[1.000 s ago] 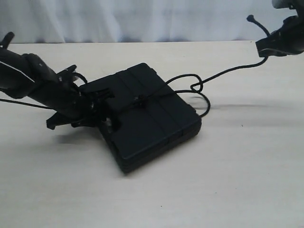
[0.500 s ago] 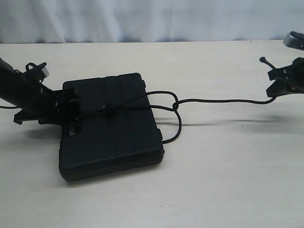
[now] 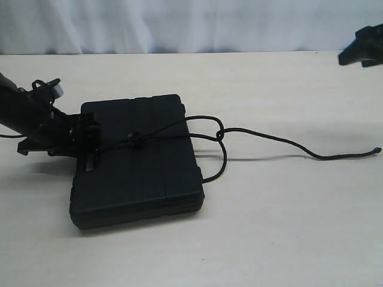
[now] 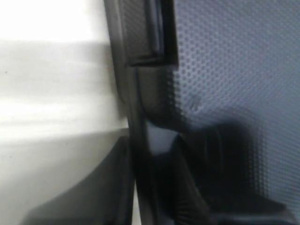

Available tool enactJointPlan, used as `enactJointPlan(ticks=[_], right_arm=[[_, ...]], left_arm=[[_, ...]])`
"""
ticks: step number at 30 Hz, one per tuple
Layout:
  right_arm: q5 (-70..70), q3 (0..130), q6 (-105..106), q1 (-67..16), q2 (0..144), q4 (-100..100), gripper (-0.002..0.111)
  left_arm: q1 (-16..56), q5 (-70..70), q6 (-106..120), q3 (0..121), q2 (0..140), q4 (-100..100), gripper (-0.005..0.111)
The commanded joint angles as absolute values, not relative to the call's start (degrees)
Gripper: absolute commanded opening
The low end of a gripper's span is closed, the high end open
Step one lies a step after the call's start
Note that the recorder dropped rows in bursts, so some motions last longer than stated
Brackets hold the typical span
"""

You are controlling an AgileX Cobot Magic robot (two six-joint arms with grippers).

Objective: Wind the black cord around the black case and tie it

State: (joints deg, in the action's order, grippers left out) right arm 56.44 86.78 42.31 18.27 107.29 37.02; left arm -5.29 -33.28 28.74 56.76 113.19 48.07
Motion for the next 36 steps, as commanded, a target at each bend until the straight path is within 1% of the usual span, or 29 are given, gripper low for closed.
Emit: enactJointPlan(ticks=[1,6,9,12,18,20,25,29,36], right_arm=[[69.9,85.2,69.2,12.9,106.8,48.0,0.060],[69.9,81.6,81.8,2.5,107.3,35.3,0.060],[66.2,79.6,86.9,-2.7,108.5,30.4,0.060],[59.4,78.9,86.6,-6.1,110.0,29.1,0.060],[52.6,78.9,86.6,-10.1,113.2,29.2,0.059],[52.0,78.9,86.6,-10.7,113.9,29.5,0.054],[51.9,78.9,85.8,-10.7,115.1,29.5,0.023],[54.6,79.1,85.6,-10.7,115.0,29.5,0.004],[57.3,79.2,82.2,-9.8,111.6,26.2,0.004]], left_arm=[[-5.6,-34.0,30.6,56.2,113.7,45.9,0.000],[-5.6,-34.1,30.6,56.2,113.7,45.7,0.000],[-5.6,-34.1,30.6,56.2,113.7,45.7,0.000],[-5.6,-34.7,30.6,56.2,113.7,45.7,0.000],[-5.6,-36.3,30.6,56.2,113.7,45.7,0.000],[-5.6,-36.9,30.6,56.2,113.7,45.7,0.000],[-5.6,-37.5,30.6,56.2,113.7,45.7,0.000],[-5.6,-37.5,30.9,56.2,113.7,45.5,0.000],[-5.6,-39.5,30.9,57.5,113.1,45.6,0.000]])
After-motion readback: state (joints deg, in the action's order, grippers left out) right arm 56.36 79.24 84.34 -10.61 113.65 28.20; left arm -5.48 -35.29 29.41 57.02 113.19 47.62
